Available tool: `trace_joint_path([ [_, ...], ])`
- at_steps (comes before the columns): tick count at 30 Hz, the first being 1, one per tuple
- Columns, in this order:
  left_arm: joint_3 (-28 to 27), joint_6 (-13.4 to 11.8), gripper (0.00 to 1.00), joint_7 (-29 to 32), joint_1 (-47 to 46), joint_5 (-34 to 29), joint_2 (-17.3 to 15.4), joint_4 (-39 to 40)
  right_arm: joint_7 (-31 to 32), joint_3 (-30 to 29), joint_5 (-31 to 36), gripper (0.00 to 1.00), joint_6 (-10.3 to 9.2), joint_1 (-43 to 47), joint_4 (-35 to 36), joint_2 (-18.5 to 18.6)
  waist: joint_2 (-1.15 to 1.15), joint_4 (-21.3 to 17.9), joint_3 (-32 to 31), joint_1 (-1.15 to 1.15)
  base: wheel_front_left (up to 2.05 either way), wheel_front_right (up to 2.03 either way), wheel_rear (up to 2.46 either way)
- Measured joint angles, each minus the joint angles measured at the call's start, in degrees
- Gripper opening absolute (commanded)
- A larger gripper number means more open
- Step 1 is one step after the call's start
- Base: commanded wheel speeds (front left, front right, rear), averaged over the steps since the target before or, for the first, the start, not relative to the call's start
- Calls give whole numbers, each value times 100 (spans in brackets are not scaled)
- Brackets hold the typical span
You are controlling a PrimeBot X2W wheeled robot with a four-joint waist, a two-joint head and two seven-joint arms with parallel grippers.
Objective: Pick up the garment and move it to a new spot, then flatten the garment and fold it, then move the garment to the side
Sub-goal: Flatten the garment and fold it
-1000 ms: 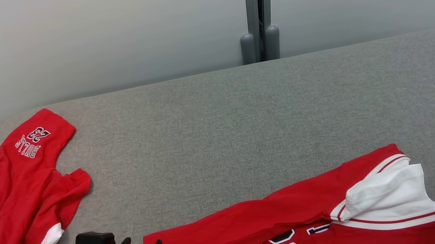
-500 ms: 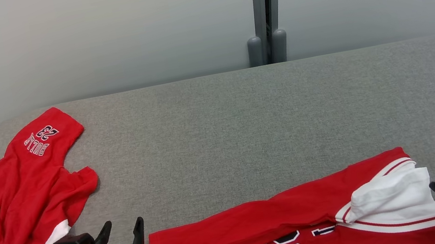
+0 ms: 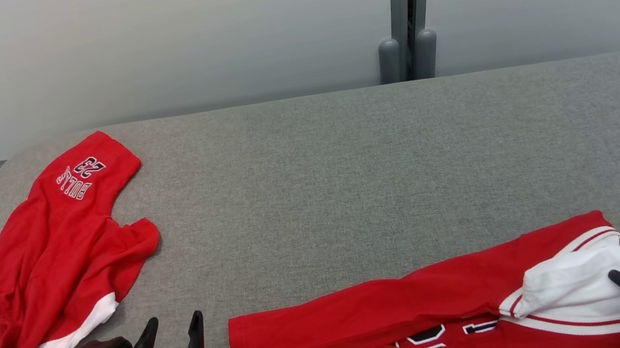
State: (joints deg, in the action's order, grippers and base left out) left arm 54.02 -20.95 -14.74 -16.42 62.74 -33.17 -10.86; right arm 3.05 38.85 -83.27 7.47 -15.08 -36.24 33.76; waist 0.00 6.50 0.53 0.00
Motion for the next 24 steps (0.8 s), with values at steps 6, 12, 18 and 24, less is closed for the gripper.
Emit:
trace_joint_path([
  [6, -56, 98, 100, -1, -8, -46, 30, -98, 444, -65, -322, 100, 3, -92, -375, -125, 0, 74, 82, 0, 0, 0, 0],
  [12, -78, 174, 100, -9, -21, -73, 87, -164, 966, -110, -634, 100, 12, -227, -757, -253, 0, 143, 129, 0, 0, 0, 0],
  [18, -93, 198, 100, -9, -23, -81, 96, -234, 1369, -56, -694, 100, 27, -379, -989, -282, 0, 201, 153, 0, 0, 0, 0],
  [24, -98, 223, 100, -10, -26, -87, 133, -266, 1396, 1, -623, 0, -1, -461, -932, -327, 0, 214, 151, 0, 0, 0, 0],
])
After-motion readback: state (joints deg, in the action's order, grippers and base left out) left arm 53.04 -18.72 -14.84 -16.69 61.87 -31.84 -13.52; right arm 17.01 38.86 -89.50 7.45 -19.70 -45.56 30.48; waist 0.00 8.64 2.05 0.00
